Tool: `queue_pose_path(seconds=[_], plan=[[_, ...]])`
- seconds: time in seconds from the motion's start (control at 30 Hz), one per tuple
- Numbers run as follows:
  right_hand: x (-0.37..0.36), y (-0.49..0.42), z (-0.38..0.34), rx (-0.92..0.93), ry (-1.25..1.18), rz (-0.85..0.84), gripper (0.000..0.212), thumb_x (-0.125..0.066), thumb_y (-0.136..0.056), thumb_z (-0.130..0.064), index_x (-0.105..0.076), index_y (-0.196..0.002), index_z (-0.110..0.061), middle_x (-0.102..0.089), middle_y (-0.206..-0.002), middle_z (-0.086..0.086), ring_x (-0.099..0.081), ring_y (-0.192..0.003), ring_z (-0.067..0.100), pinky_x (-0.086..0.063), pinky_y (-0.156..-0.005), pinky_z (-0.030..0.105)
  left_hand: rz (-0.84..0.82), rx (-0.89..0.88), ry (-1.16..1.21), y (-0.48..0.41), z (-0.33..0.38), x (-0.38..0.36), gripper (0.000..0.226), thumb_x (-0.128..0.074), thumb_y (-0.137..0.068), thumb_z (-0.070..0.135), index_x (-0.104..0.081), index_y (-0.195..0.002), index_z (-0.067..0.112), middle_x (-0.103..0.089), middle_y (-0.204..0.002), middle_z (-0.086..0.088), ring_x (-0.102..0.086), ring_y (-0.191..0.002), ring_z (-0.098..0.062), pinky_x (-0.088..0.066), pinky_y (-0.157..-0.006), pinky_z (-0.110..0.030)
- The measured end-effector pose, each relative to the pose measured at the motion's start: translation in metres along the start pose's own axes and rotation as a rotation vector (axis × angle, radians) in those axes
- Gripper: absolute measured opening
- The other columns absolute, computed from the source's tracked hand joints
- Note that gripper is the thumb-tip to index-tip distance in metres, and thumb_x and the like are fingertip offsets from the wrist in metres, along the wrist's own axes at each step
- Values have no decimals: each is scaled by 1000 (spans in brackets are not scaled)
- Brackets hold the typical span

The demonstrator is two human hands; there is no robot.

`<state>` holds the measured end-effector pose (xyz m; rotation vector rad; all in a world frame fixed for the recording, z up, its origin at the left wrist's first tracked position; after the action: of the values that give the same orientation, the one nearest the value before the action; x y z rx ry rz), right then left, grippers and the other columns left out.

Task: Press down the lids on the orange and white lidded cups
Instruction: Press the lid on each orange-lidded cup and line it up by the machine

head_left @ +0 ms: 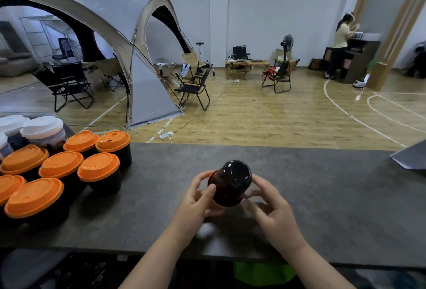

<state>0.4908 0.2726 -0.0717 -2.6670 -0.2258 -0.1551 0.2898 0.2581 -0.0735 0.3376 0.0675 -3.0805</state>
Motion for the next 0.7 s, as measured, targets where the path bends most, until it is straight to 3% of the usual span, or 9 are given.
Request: queue_pose_path(seconds=[0.1, 0.23, 0.3, 0.4, 0.53, 0.7], plan=[[3, -3, -3, 51, 91, 68, 54, -73, -89, -18, -61, -133, -47, -55, -125, -21, -60, -80, 9, -53, -72, 21, -17, -18, -148, -6, -3, -3, 22, -52, -100, 26, -63, -119, 26, -72, -95, -7, -68, -64, -18, -58, -53, -30], [2, -1, -2, 31, 124, 53, 58, -70, -90, 0, -58, -137, -33, -59, -122, -17, -60, -83, 13, -54, -74, 26, -6, -67, -261, -6, -7, -2, 33, -57, -100, 24, -61, -131, 34, -61, -81, 3, -52, -52, -3, -42, -45, -18], [3, -1, -3, -5, 85, 45, 58, -66, -90, 8, -59, -136, -27, -61, -128, -13, -65, -98, 16, -58, -83, 31, -49, -83, -268, -2, -6, -1, 47, -61, -98, 17, -53, -138, 42, -64, -87, 3, -58, -62, -7, -46, -50, -22], [6, -1, 1, -59, -67, 71, 49, -55, -94, 15, -62, -133, -14, -65, -134, 3, -67, -116, 17, -57, -96, 31, -86, -84, -134, 0, -3, 1, 63, -55, -97, -2, -49, -141, 42, -69, -114, 0, -70, -85, -22, -60, -64, -34], [6, -1, -1, -132, -270, 112, 26, -60, -94, 0, -65, -119, -5, -74, -118, 7, -70, -112, 20, -58, -87, 27, -129, -101, -3, 1, -1, 3, 60, -64, -92, 14, -47, -146, 34, -61, -140, -2, -62, -125, -27, -54, -98, -46], [3, -3, 1, -126, -236, 74, 38, -69, -85, 14, -63, -117, -6, -75, -116, 5, -69, -114, 17, -56, -88, 24, -94, -163, -78, 1, 0, -1, 67, -75, -82, 1, -48, -139, 23, -65, -134, -2, -58, -129, -21, -53, -94, -27]])
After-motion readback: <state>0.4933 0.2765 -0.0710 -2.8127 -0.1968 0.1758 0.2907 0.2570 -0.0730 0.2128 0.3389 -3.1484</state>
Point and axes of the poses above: each hand's wrist, its own y-axis away from the middle knuckle, its own x-axis out of the back of the hand, z = x × y, the point moved 2 cm from there along -y, towards the middle knuckle
